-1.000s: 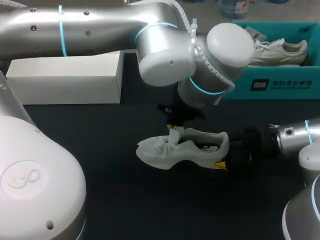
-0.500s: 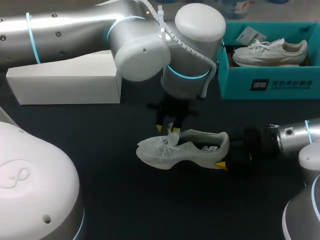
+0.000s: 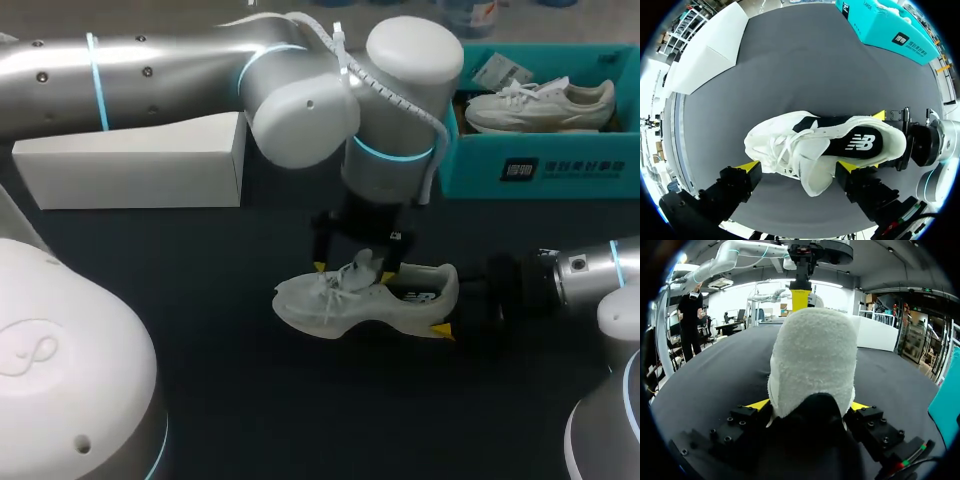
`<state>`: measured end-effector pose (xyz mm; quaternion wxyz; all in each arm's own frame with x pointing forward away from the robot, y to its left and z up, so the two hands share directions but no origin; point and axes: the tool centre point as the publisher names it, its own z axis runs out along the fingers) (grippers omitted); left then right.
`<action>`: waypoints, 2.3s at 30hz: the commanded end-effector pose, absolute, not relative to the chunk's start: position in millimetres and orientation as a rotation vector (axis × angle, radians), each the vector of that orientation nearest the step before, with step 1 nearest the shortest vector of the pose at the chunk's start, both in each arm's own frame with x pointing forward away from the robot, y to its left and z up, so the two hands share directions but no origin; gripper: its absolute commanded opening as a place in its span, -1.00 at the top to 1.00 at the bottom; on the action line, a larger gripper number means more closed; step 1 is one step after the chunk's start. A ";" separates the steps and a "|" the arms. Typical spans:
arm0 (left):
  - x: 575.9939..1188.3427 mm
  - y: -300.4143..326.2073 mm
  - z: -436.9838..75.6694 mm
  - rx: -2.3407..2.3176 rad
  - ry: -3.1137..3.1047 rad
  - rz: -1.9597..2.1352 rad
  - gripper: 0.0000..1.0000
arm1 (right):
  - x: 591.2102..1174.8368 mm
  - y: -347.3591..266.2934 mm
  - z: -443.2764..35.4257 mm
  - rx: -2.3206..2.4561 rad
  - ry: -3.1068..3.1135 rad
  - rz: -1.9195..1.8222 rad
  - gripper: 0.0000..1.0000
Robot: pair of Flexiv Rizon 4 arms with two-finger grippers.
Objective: Take the shoe out of the shoebox, open the shoe tongue, remove and reinsert the insole, then place the shoe into the shoebox
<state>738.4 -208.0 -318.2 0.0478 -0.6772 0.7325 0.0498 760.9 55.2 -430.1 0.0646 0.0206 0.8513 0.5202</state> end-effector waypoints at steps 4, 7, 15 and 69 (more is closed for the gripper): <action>746.7 -219.1 -317.8 -2.127 2.224 0.194 0.91 | 761.7 56.7 -434.2 0.064 2.572 1.565 1.00; 747.8 -219.5 -315.1 -2.133 2.230 0.187 1.00 | 761.7 56.7 -434.2 0.064 2.572 1.565 1.00; 746.7 -202.8 -305.9 -2.114 2.242 0.169 1.00 | 761.7 56.7 -434.2 0.064 2.572 1.565 1.00; 738.2 -140.1 -204.2 -0.381 3.220 -0.135 -1.00 | 761.7 56.7 -434.2 0.064 2.572 1.565 1.00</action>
